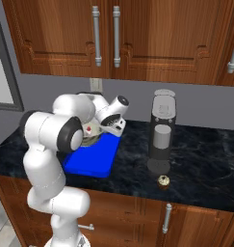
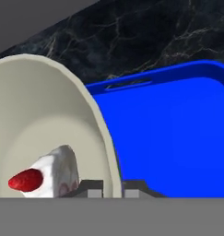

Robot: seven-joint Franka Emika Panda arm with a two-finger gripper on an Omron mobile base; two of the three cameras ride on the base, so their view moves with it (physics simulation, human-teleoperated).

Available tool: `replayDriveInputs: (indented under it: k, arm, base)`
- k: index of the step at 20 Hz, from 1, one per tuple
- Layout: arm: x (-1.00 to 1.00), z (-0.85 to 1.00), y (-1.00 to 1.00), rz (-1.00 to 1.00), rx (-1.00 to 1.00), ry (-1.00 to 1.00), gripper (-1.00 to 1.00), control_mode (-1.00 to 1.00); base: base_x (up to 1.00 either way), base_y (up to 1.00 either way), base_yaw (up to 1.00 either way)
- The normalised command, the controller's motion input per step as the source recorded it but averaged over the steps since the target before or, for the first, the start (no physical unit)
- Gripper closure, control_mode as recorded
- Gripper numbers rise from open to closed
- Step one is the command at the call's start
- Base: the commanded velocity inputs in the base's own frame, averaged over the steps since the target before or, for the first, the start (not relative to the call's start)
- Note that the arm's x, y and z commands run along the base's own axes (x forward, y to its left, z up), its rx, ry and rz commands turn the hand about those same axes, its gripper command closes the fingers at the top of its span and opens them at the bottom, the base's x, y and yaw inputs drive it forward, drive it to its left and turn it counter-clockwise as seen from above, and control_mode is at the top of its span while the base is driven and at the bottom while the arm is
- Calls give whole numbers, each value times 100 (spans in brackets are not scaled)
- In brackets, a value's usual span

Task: Place the bowl with cake and the cupcake onto the tray.

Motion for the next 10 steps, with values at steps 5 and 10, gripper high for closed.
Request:
replayDriveInputs:
  k: [5, 10]
  arm:
    - [19, -14, -15, -2, 0, 0, 100, -100]
    - [8, -7, -9, 0, 0, -1, 100, -100]
  base:
    - [0, 0, 0]
    - [0, 0, 0]
